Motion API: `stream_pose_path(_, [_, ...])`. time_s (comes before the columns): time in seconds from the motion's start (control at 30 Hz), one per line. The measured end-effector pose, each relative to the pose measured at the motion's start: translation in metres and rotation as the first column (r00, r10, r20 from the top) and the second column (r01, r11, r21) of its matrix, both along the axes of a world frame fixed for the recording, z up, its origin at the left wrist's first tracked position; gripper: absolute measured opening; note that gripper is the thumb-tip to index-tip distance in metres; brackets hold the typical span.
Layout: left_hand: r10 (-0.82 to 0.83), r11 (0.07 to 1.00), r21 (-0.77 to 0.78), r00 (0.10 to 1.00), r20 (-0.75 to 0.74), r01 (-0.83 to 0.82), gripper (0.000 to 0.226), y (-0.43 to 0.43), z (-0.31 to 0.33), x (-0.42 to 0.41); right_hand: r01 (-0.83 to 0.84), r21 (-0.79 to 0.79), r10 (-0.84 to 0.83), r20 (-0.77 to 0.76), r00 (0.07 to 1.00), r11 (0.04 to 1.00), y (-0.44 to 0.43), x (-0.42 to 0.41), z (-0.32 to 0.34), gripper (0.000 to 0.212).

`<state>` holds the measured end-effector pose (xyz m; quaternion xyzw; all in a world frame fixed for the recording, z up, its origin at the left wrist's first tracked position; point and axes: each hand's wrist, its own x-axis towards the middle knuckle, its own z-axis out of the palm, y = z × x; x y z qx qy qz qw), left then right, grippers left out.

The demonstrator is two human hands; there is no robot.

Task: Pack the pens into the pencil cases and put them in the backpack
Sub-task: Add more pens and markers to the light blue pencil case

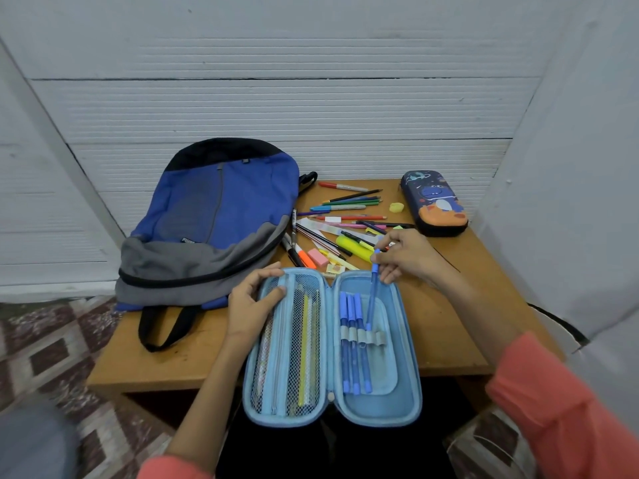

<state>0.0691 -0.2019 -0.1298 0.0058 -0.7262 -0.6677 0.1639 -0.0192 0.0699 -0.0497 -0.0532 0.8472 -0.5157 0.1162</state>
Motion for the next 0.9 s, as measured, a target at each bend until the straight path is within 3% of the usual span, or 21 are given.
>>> stream_pose_path(0.23, [0.000,1.000,0.003,1.000,-0.008,0.000,0.026,0.000,0.000,0.000,-0.134,0.039,0.129,0.114,0.985,0.990,-0.003,0.017,-0.005,0.021])
stream_pose_path(0.9, [-0.010,1.000,0.024,1.000,0.009,0.009,0.025,0.000,0.001,0.001,-0.142,0.011,0.138,0.168,0.976,0.990,-0.013,0.038,-0.020,0.012])
